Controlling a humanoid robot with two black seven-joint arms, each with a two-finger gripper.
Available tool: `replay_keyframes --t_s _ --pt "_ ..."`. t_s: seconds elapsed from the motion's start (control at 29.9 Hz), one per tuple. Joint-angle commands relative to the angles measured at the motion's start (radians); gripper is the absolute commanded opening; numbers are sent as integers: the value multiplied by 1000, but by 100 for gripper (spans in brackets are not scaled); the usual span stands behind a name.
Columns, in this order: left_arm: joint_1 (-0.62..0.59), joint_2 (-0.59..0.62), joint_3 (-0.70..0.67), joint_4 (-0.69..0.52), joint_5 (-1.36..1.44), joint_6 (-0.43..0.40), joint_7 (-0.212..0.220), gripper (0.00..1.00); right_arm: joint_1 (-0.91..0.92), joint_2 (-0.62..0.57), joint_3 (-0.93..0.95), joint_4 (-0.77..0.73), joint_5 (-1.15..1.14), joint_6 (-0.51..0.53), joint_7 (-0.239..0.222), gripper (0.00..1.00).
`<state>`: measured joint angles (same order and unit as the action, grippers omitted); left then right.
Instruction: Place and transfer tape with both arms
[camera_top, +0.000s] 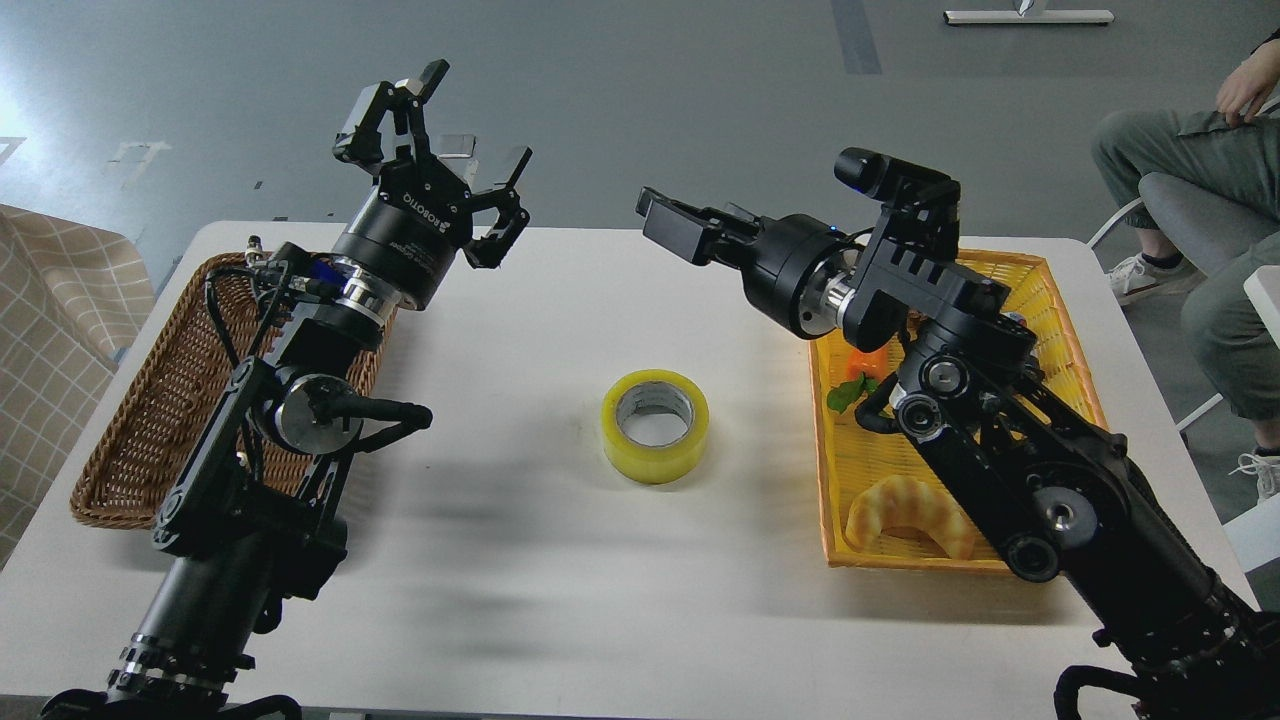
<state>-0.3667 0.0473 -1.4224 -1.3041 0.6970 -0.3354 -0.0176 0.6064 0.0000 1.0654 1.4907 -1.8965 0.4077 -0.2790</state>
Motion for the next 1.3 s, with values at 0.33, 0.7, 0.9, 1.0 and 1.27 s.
replay_keyframes --t_s 0.33,0.7,0.9,1.0,1.27 --pt "0 -43 5 -14 119 42 -25 98 -169 0 327 131 705 13 47 100" --pt "5 -47 25 -15 122 29 -50 98 -177 0 386 88 906 6 112 100" --pt "9 -47 25 -79 119 36 -130 98 -169 0 501 57 927 8 115 100" --pt "18 -47 23 -86 119 26 -130 98 -162 0 522 36 956 10 135 100" --pt "17 -47 14 -104 26 6 -130 98 -132 0 507 5 1004 17 139 100"
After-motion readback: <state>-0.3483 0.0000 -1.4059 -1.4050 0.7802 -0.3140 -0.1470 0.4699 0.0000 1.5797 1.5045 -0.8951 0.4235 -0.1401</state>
